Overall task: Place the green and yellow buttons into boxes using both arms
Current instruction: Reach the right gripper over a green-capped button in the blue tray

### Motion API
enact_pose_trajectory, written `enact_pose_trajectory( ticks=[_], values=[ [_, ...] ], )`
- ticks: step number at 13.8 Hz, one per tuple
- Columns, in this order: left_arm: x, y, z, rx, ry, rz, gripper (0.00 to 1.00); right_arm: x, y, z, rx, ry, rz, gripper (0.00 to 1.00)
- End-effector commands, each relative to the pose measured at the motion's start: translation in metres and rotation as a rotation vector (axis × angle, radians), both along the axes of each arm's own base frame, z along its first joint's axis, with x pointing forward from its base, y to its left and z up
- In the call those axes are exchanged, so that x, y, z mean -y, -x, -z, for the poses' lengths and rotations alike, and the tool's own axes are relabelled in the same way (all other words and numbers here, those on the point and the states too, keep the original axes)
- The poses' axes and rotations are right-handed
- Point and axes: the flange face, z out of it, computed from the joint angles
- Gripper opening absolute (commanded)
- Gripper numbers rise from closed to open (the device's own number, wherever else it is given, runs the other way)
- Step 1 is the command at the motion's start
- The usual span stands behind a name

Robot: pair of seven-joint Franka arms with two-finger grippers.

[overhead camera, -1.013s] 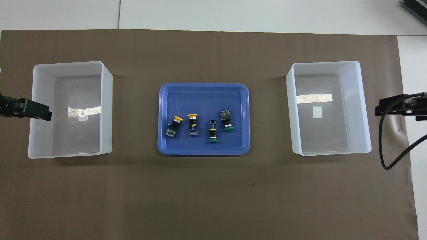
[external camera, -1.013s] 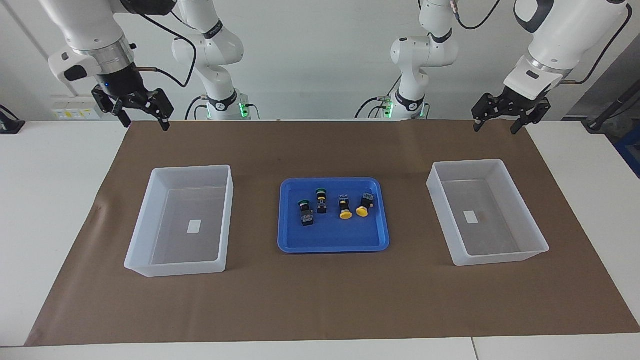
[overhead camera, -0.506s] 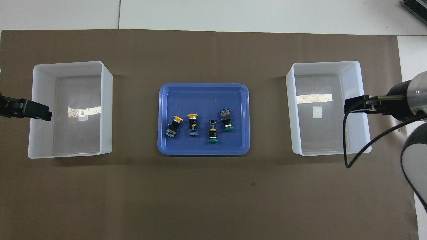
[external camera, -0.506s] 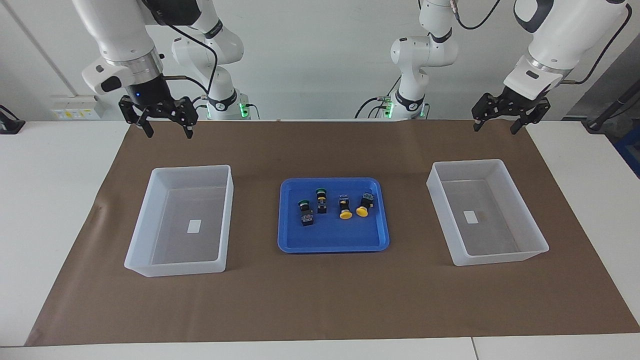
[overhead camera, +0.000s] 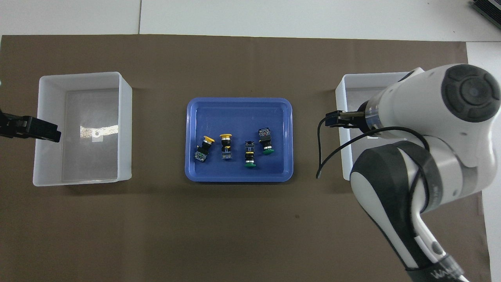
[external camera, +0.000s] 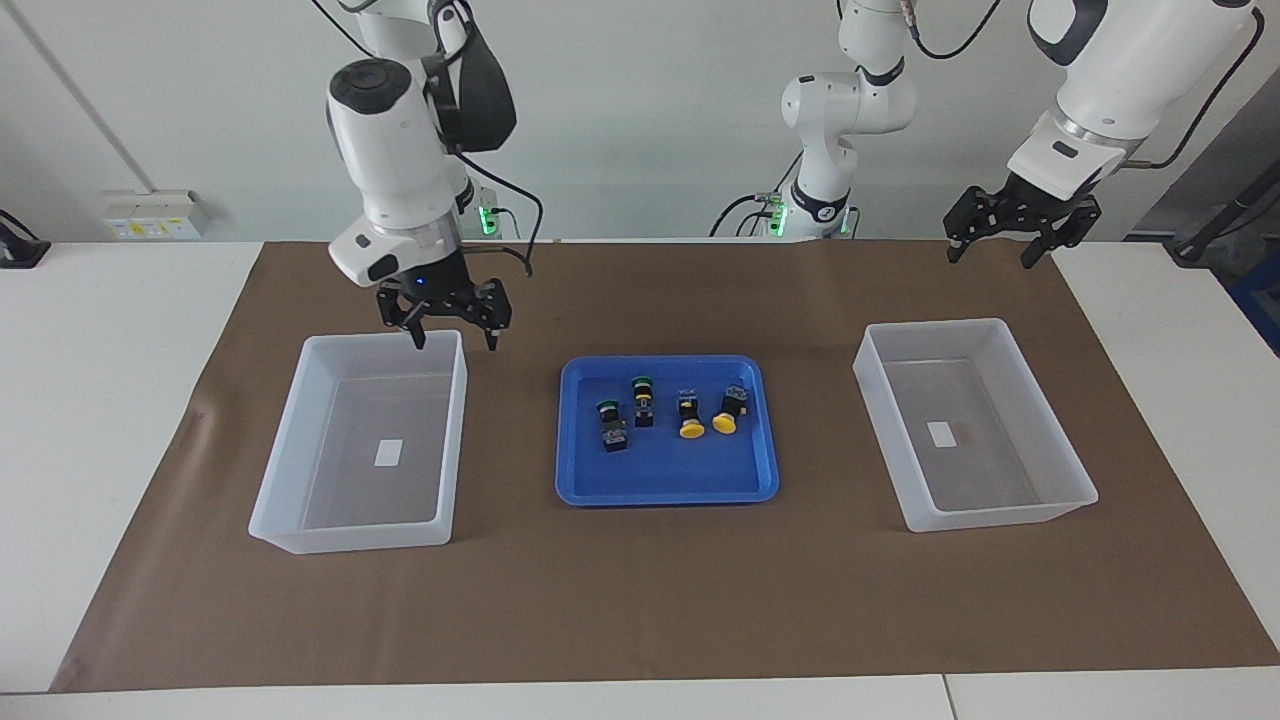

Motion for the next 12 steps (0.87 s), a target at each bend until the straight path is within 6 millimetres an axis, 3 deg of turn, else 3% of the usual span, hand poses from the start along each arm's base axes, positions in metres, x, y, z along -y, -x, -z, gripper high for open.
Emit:
enact_pose_trajectory(
  ticks=[1, 3, 6, 9, 12],
  values=[
    [-0.001, 0.009, -0.001, -0.008, 0.015, -0.014, 1.0, -0.049, -0.009, 0.043, 0.026, -0.007, -0.038, 1.0],
    [-0.001, 0.009, -0.001, -0.009, 0.015, -0.014, 1.0, -0.081, -0.013, 0.073, 0.063, -0.02, -0.085, 1.0],
    [-0.001, 0.009, -0.001, -0.008, 0.015, -0.014, 1.0, -0.114, -0.015, 0.115, 0.101, -0.031, -0.141, 1.0],
    [-0.002, 0.009, -0.001, -0.008, 0.015, -0.014, 1.0, -0.132, -0.005, 0.141, 0.097, -0.019, -0.238, 1.0],
    [-0.002, 0.009, -0.001, -0.006, 0.015, -0.015, 1.0, -0.142, 0.003, 0.156, 0.084, -0.006, -0.291, 0.84]
  ],
)
